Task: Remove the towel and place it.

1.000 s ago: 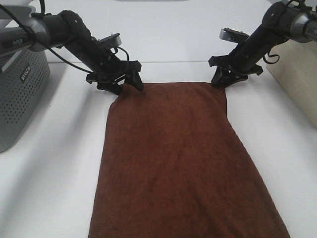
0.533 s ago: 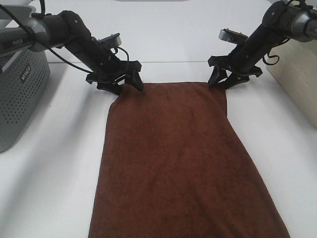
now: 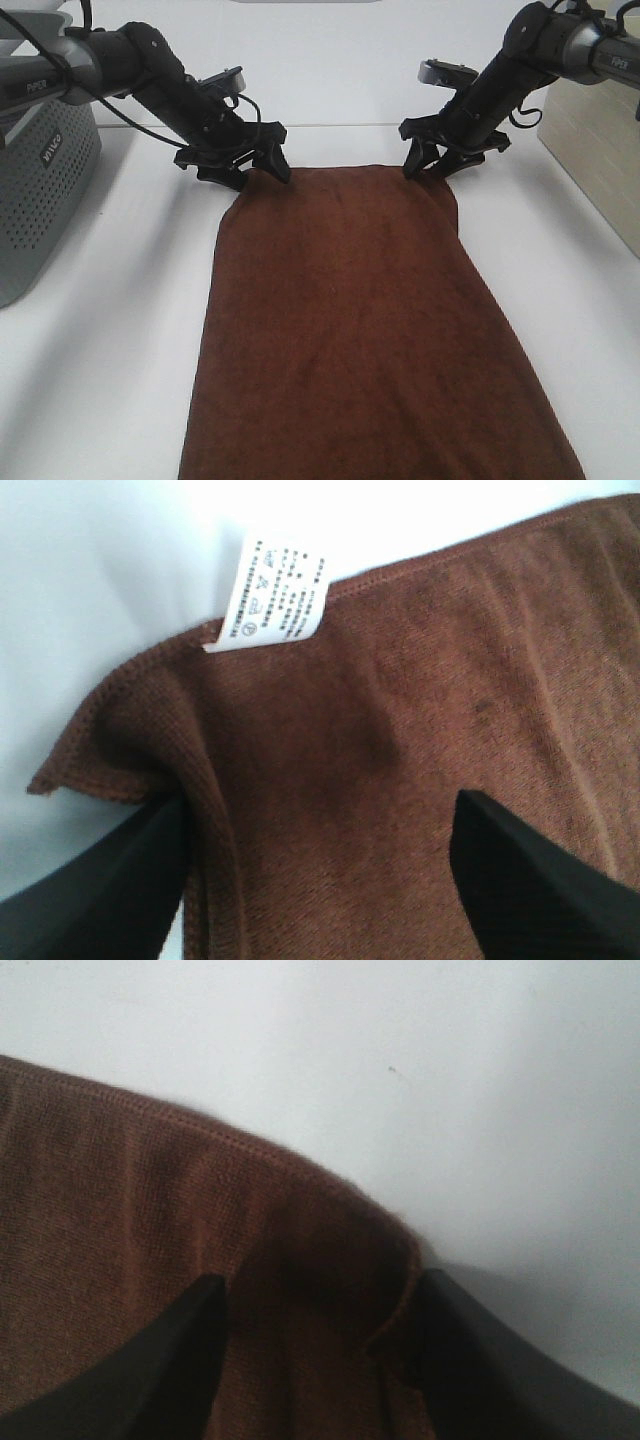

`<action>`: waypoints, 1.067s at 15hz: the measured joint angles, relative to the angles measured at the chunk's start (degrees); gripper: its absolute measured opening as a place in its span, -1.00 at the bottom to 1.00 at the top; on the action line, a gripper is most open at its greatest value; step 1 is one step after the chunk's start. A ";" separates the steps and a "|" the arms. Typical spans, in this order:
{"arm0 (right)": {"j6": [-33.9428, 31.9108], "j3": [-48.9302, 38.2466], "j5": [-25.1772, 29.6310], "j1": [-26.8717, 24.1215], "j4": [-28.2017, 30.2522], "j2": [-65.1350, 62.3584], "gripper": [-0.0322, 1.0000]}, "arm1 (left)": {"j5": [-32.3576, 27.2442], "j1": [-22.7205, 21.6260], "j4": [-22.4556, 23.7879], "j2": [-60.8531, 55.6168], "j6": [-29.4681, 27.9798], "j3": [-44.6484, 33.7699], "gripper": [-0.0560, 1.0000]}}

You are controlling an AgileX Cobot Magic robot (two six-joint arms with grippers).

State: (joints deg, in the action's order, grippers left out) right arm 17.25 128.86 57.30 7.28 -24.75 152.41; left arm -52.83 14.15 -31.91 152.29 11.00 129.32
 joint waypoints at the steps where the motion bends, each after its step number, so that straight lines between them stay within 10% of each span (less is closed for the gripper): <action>1: 0.00 0.00 -0.40 0.00 0.74 0.00 -0.04 | 0.06 0.00 0.11 0.00 0.00 0.00 0.35; 4: -0.06 0.00 -0.92 -0.11 2.41 0.00 -0.42 | 0.34 0.00 0.34 0.11 0.00 0.00 0.18; 9: -0.92 0.00 -1.03 -0.17 3.61 0.06 -0.92 | 0.34 0.00 3.84 0.46 -0.06 -0.06 -0.85; 16: -0.92 7.45 -0.29 0.29 10.37 1.78 -0.92 | 3.72 0.40 7.79 1.32 2.18 3.21 -0.89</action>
State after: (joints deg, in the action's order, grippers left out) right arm 16.33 136.31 57.01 7.56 -14.38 154.18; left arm -49.10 14.55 -24.12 153.61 13.18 132.53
